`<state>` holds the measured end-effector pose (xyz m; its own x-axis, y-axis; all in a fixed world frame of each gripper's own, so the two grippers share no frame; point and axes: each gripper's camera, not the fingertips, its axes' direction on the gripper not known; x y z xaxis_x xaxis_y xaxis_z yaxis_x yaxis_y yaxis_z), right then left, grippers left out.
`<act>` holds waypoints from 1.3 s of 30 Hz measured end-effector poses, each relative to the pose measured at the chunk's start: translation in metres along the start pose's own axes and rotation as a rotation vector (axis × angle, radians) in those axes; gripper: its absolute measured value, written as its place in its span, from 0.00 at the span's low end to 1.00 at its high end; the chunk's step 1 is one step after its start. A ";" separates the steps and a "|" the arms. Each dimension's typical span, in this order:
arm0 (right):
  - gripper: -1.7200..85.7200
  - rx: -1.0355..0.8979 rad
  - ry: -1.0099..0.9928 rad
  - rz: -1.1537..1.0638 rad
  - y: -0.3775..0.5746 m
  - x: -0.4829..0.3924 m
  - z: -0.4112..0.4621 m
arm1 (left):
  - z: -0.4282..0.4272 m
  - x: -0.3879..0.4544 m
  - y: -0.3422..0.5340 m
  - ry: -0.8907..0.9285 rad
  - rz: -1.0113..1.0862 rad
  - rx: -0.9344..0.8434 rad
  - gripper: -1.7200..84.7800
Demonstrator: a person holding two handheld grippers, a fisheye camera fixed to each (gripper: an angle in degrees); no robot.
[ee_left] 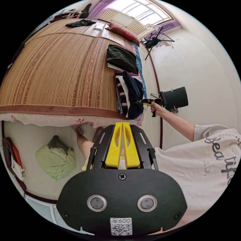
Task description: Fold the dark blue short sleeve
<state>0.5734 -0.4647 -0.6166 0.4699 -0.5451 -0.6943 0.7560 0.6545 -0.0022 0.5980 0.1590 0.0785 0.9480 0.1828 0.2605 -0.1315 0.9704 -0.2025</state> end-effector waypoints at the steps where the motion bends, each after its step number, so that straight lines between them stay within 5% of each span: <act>1: 0.02 0.102 -0.117 -0.042 0.012 -0.002 -0.025 | 0.003 0.000 0.000 0.007 0.007 -0.004 0.02; 5: 0.01 0.387 -0.368 -0.277 0.063 -0.035 -0.128 | 0.025 -0.002 -0.002 0.020 0.078 0.013 0.03; 9: 0.01 0.390 -0.443 -0.482 0.080 -0.117 -0.197 | 0.041 -0.016 -0.016 0.100 0.138 0.019 0.03; 13: 0.01 0.410 -0.504 -0.656 0.096 -0.252 -0.258 | 0.039 0.019 -0.038 -0.074 0.483 -0.001 0.06; 16: 0.01 0.527 -0.572 -0.766 0.116 -0.354 -0.305 | 0.008 0.041 -0.072 -0.105 0.624 0.102 0.24; 18: 0.01 0.572 -0.602 -0.870 0.133 -0.411 -0.333 | -0.021 0.031 -0.097 -0.052 0.612 0.156 0.28; 21: 0.01 0.618 -0.620 -0.974 0.154 -0.489 -0.374 | -0.085 -0.012 -0.129 0.065 0.603 0.318 0.23; 25: 0.01 0.671 -0.529 -1.025 0.178 -0.579 -0.399 | -0.162 -0.068 -0.123 0.187 0.719 0.462 0.04; 28: 0.01 0.627 -0.575 -1.068 0.187 -0.633 -0.386 | -0.205 -0.114 -0.081 0.014 0.581 0.700 0.03; 34: 0.01 0.467 -0.673 -0.913 0.142 -0.711 -0.337 | -0.233 -0.240 0.029 0.013 0.183 0.897 0.02; 39: 0.01 0.385 -0.503 -1.115 0.143 -0.762 -0.301 | -0.198 -0.291 0.176 -0.103 -0.225 0.970 0.02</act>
<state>0.1860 0.2018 -0.3049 -0.4434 -0.8902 -0.1043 0.8929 -0.4286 -0.1378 0.3567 0.2456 -0.2198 0.9562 -0.0531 0.2879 -0.1750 0.6846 0.7076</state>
